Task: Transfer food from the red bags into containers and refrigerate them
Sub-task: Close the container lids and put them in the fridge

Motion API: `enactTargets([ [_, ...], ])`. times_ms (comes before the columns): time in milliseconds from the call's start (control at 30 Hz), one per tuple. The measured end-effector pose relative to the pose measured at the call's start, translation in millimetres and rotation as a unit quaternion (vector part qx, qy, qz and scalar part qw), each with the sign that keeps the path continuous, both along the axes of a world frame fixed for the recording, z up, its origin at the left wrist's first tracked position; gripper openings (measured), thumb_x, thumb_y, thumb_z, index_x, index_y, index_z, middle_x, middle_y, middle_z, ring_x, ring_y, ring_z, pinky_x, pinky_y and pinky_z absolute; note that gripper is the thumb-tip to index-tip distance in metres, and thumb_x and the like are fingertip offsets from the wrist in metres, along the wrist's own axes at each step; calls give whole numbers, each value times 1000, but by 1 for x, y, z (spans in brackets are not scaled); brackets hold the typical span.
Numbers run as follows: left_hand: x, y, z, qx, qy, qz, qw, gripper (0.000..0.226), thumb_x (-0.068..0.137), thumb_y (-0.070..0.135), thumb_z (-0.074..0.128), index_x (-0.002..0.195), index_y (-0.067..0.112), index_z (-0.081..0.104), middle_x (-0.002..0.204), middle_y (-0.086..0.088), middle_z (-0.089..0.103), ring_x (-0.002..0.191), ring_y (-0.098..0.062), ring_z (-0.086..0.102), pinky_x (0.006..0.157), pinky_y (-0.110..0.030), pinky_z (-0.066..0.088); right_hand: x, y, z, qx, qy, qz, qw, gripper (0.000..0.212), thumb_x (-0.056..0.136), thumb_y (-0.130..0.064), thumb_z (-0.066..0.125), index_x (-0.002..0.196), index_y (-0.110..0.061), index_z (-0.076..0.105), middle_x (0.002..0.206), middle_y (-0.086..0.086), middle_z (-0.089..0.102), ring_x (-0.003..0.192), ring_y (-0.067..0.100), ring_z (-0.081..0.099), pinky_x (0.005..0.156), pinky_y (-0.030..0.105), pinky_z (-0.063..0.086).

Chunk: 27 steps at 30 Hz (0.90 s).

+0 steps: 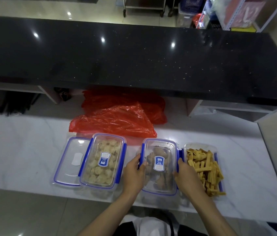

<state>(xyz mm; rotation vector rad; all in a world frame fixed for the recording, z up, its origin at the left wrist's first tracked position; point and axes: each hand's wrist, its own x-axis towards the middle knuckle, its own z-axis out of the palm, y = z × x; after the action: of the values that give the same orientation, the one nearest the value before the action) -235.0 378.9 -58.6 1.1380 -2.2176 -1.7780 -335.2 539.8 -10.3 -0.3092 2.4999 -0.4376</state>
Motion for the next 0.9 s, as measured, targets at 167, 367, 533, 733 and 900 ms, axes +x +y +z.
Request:
enactTargets([
  [167, 1, -5, 6, 27, 19, 26, 999, 39, 99, 8, 64, 125, 36, 61, 102, 31, 69, 97, 14, 67, 84, -14, 53, -1, -1, 9, -76, -23, -26, 997, 37, 99, -15, 62, 134, -12, 53, 107, -4, 60, 91, 13, 56, 75, 24, 51],
  [367, 17, -45, 33, 4, 14, -11, 1000, 32, 99, 9, 60, 127, 23, 68, 119, 8, 73, 108, -4, 68, 97, -30, 57, 22, -22, 21, -137, 66, 50, 987, 60, 97, -28, 65, 150, -37, 39, 156, -8, 35, 144, 17, 34, 110, 28, 33],
  [533, 45, -106, 66, -183, 14, -21, 983, 20, 102, 25, 61, 117, 34, 69, 105, 19, 70, 95, 1, 66, 82, -21, 56, 28, -56, 19, -136, 109, 158, 972, 45, 100, -32, 58, 143, -40, 46, 158, -15, 29, 145, 11, 34, 114, 33, 42],
  [733, 104, -189, 39, -302, -55, 52, 950, 22, 99, 15, 59, 116, 21, 71, 114, 6, 73, 103, -16, 68, 87, -34, 55, 60, -97, 14, -107, 103, 271, 951, 46, 100, -32, 58, 144, -35, 48, 157, -10, 38, 142, 12, 38, 115, 33, 40],
  [900, 154, -249, -4, -271, -185, 94, 940, 36, 96, 19, 66, 131, 15, 62, 127, -12, 63, 113, -34, 61, 90, -46, 55, 92, -129, 15, -107, 93, 328, 934, 49, 103, -33, 52, 150, -38, 40, 159, -14, 35, 144, 7, 35, 114, 29, 39],
])
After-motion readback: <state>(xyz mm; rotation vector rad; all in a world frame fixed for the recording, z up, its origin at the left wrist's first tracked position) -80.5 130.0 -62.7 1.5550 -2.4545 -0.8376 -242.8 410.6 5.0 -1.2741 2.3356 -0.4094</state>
